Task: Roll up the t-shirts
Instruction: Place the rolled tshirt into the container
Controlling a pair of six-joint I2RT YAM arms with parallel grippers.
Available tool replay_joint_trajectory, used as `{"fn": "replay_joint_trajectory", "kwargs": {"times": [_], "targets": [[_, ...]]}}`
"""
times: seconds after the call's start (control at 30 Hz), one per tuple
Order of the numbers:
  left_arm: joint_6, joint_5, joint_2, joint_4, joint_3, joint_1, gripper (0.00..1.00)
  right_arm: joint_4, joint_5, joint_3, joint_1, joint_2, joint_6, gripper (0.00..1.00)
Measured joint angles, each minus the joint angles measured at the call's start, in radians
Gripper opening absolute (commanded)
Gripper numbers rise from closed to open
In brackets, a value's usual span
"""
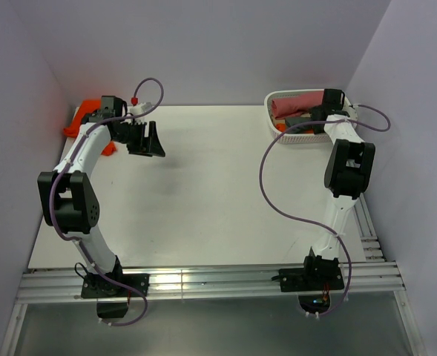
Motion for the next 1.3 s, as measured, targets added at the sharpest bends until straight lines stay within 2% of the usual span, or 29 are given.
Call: {"fn": "replay_joint_trajectory", "kwargs": {"times": [0.23,0.33,0.43,0.67,0.7,0.77,1.0,1.3], "targets": [[0.0,0.0,0.0,-0.001,0.001,-0.001,0.7,-0.026,-0.022,0.018,-0.002,0.0,-0.003,0.7],[0.0,0.002,0.009,-0.003,0.012,-0.001,0.7,-0.036,-0.036,0.027,-0.003,0.0,-0.004,0.76],[0.0,0.003,0.018,-0.003,0.023,-0.001,0.7,-0.06,-0.047,0.044,-0.004,-0.001,-0.003,0.87],[-0.001,0.011,0.042,-0.005,0.036,-0.001,0.7,-0.118,-0.074,0.053,-0.005,-0.023,-0.004,0.89],[-0.001,0.011,0.045,-0.006,0.037,-0.001,0.7,-0.127,-0.078,0.052,-0.006,-0.027,-0.004,0.92],[-0.001,0.011,0.052,-0.007,0.038,-0.001,0.7,-0.138,-0.088,0.05,-0.008,-0.036,-0.003,0.93],[0.0,0.012,0.063,-0.027,0.051,-0.001,0.7,-0.188,-0.121,0.044,-0.024,-0.066,-0.003,0.94],[0.001,0.011,0.063,-0.043,0.069,-0.001,0.71,-0.201,-0.141,-0.13,-0.033,-0.236,-0.019,0.94]]}}
